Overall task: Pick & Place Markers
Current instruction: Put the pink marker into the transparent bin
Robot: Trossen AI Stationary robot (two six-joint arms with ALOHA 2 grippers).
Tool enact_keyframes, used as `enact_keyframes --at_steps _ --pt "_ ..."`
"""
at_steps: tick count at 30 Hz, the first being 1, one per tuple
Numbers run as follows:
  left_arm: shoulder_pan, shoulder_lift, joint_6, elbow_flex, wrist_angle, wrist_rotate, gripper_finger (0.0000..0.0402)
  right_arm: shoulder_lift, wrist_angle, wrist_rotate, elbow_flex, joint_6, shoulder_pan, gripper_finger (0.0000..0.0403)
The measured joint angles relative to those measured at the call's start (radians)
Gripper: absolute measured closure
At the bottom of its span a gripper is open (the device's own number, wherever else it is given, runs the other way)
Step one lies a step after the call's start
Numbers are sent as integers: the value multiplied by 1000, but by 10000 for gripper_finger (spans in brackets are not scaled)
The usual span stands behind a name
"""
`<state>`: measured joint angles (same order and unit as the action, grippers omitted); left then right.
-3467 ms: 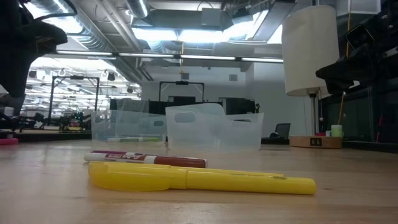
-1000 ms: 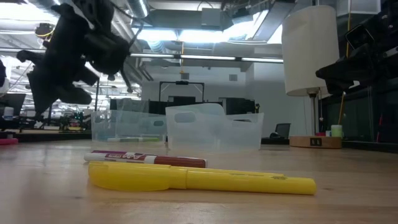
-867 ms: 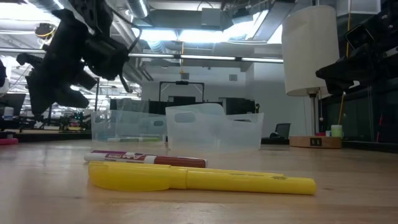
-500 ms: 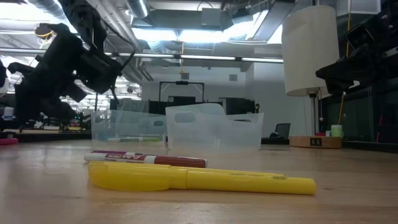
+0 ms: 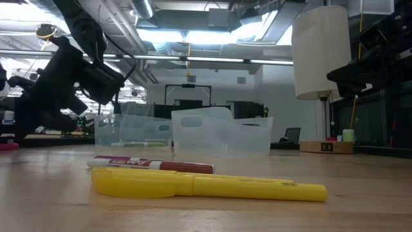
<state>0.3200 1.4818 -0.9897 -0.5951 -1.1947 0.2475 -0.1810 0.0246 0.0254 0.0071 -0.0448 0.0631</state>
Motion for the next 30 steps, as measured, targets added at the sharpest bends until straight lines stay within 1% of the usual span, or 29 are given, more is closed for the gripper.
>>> enact_keyframes --at_steps 8,14,17,22,26,30 --pt "37 0 51 2 16 13 400 0 0 0 0 0 0 363" --pt "91 2 94 7 55 40 400 0 0 0 0 0 0 363" --pt "123 2 121 6 88 41 401 0 0 0 0 0 0 363" --pt "168 2 155 6 96 43 400 0 0 0 0 0 0 363" --pt "181 2 167 5 96 38 400 0 0 0 0 0 0 363" --pt "181 2 174 30 104 -3 401 0 0 0 0 0 0 363"
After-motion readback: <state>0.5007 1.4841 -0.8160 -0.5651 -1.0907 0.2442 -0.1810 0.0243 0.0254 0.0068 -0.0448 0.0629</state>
